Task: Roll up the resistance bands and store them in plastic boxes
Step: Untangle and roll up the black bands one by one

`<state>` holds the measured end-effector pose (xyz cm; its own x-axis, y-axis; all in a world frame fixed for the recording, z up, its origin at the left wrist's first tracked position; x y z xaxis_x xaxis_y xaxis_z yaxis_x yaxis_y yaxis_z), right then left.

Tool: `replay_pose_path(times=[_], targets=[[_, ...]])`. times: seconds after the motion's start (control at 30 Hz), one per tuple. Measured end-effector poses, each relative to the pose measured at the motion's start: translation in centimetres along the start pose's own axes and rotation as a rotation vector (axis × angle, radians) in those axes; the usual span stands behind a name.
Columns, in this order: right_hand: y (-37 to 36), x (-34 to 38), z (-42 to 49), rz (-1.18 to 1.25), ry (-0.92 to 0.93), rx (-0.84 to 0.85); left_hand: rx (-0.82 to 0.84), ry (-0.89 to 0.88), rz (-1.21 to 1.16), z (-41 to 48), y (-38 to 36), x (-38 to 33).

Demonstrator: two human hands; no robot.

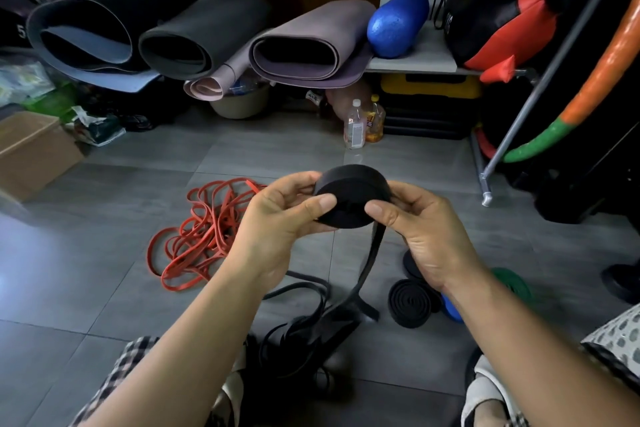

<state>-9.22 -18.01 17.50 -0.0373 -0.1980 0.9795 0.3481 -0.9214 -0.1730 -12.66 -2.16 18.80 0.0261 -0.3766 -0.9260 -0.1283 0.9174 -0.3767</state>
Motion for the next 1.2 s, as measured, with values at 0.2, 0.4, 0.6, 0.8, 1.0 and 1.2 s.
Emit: replay_pose_path(times=[0.2, 0.4, 0.6, 0.8, 1.0, 1.2], targets=[[0.0, -0.7, 0.2, 0.104, -0.025, -0.024, 0.043, 0.111, -0.181, -0.2, -0.7, 1.9], [0.8, -0.2, 0.0, -0.38, -0.041, 0.095, 0.196, -0.011, 0.587, 1.0, 0.5, 0.4], [0.6, 0.3, -0.1, -0.077, -0.019, 0.028, 0.132, -0.056, 0.32, 0.5, -0.4, -0.1], [0.3, -0.5, -0.1, 0.078, -0.03, -0.041, 0.065, -0.022, -0.079, 0.4, -1.2, 0.8], [1.0, -0.6, -0.1, 0.048, -0.099, -0.038, 0.116, 0.071, -0.002, 0.4, -0.8, 1.1], [1.3, -0.7, -0.6, -0.462, -0.095, 0.048, 0.225, -0.06, 0.701, 1.1, 0.6, 0.0]])
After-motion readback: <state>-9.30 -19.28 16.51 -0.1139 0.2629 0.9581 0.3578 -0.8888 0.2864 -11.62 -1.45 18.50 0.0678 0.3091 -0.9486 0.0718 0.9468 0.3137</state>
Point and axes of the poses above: each hand's wrist, its own z-axis towards the middle knuckle, its own y-axis out of the back of the hand, x = y × z, the point moved 2 cm from there along z, towards the middle knuckle, and after that the axes turned 2 degrees about -z, right-handed, at the moved point
